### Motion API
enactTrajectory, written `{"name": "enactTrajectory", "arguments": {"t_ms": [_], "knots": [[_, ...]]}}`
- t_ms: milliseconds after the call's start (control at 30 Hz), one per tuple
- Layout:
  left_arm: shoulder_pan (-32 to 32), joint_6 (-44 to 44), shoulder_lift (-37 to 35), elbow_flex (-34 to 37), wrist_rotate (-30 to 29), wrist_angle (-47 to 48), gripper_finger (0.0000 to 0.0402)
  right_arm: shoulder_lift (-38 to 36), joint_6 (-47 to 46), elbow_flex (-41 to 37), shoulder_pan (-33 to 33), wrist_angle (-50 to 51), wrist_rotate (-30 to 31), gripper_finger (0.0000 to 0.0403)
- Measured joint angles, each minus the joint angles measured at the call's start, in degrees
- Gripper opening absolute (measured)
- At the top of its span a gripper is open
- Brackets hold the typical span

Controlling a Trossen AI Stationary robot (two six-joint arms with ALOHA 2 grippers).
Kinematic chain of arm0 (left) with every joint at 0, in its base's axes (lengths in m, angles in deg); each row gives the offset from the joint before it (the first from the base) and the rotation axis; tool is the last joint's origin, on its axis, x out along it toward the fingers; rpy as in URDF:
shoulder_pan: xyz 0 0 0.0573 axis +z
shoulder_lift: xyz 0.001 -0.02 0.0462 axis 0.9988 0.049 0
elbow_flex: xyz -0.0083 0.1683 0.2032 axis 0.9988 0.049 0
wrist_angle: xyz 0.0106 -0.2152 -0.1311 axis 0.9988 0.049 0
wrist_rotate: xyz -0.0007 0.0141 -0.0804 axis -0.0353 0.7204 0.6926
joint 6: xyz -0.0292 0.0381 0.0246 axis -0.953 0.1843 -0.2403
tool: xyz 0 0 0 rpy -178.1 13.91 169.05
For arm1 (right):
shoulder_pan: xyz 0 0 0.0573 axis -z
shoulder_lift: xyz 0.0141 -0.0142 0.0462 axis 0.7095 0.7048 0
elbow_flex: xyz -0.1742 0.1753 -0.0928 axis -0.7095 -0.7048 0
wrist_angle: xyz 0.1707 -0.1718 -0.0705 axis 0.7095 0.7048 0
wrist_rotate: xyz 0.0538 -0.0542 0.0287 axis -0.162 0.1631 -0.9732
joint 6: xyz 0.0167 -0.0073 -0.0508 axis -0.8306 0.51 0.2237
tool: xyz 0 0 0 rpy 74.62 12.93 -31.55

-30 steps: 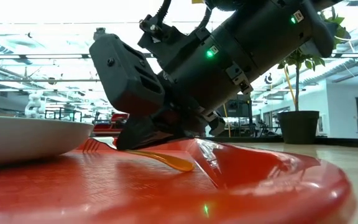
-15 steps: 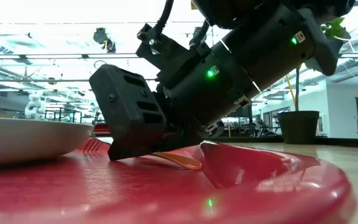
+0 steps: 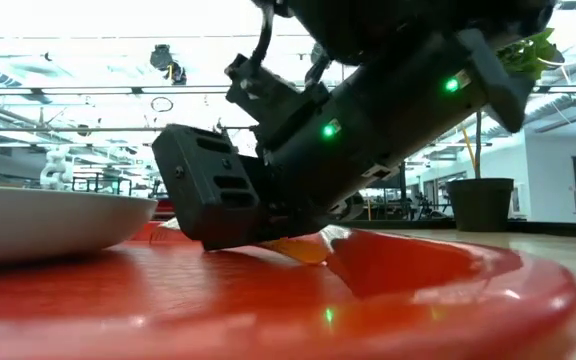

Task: Pick and place plate/cup/fork/spoon on tray
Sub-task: Put the orange fork on the tray

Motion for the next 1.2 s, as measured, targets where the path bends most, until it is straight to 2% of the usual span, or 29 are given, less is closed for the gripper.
{"name": "enactTrajectory", "arguments": {"t_ms": [133, 300, 467, 600, 767, 1100, 1200], "knots": [[0.0, 0.0, 0.0, 0.0, 0.0, 0.0, 0.0163, 0.0, -4.1, 0.0, 0.9, 0.6, 0.1, 0.0007], [0.0, 0.8, 0.0, 0.0, 0.0, 1.0, 0.0163, -0.5, -8.4, 0.0, 2.0, 1.1, 1.3, 0.0011], [0.0, 1.1, 0.0, 0.0, 0.0, 2.8, 0.0163, -2.6, -8.3, -0.2, 2.0, 2.0, 6.9, 0.0002], [0.0, 2.6, 0.0, 0.0, 0.0, 3.7, 0.0163, -5.1, -6.9, -0.2, 2.0, 1.4, 8.6, 0.0001], [0.1, 3.8, 0.0, 0.0, 0.0, 7.4, 0.0163, -6.7, -6.2, -0.1, 0.0, 1.5, 8.6, 0.0001], [0.2, 2.1, 0.6, 0.0, 0.2, 13.4, 0.0163, -6.7, -18.1, -0.1, -5.7, 4.4, 9.0, 0.0000], [0.2, 2.4, 1.9, 0.0, 3.7, 14.7, 0.0163, -6.7, -18.4, -0.1, -7.0, 4.4, 10.2, 0.0000]]}}
